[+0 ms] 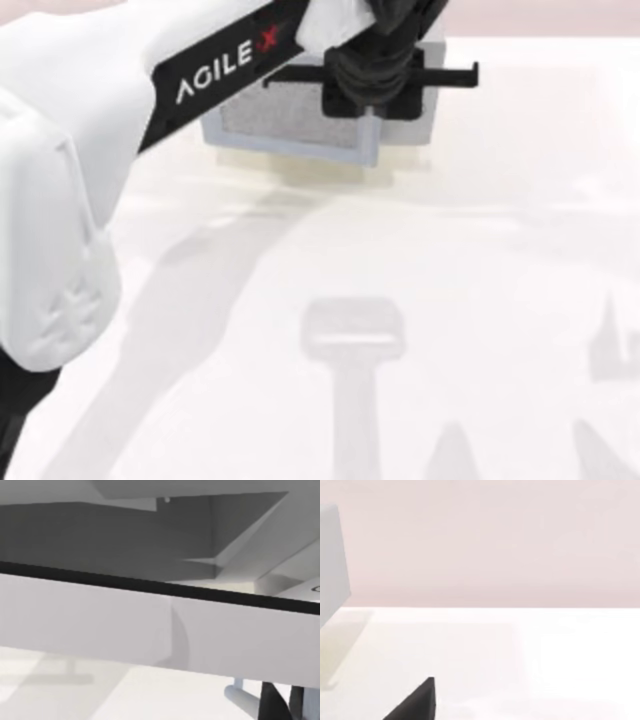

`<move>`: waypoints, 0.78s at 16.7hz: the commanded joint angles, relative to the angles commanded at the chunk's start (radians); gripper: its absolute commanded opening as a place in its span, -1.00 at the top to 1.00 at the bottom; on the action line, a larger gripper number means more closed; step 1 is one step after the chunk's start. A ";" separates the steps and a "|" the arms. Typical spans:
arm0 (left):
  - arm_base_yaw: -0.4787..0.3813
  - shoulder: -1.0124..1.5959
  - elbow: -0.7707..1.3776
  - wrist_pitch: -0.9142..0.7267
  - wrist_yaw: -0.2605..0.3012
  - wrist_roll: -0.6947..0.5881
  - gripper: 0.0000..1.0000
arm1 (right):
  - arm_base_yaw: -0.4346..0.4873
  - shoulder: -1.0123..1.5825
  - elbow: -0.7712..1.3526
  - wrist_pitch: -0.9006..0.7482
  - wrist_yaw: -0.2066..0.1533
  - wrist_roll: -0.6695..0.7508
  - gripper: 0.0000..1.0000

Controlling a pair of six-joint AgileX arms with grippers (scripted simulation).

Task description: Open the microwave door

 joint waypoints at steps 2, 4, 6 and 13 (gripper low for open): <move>0.000 0.000 0.000 0.000 0.000 0.000 1.00 | 0.000 0.000 0.000 0.000 0.000 0.000 -1.00; 0.000 0.000 0.000 0.000 0.000 0.000 1.00 | 0.000 0.000 0.000 0.000 0.000 0.000 -1.00; 0.000 0.000 0.000 0.000 0.000 0.000 1.00 | 0.000 0.000 0.000 0.000 0.000 0.000 -1.00; 0.002 -0.062 -0.101 0.056 0.022 0.048 1.00 | 0.000 0.000 0.000 0.000 0.000 0.000 -1.00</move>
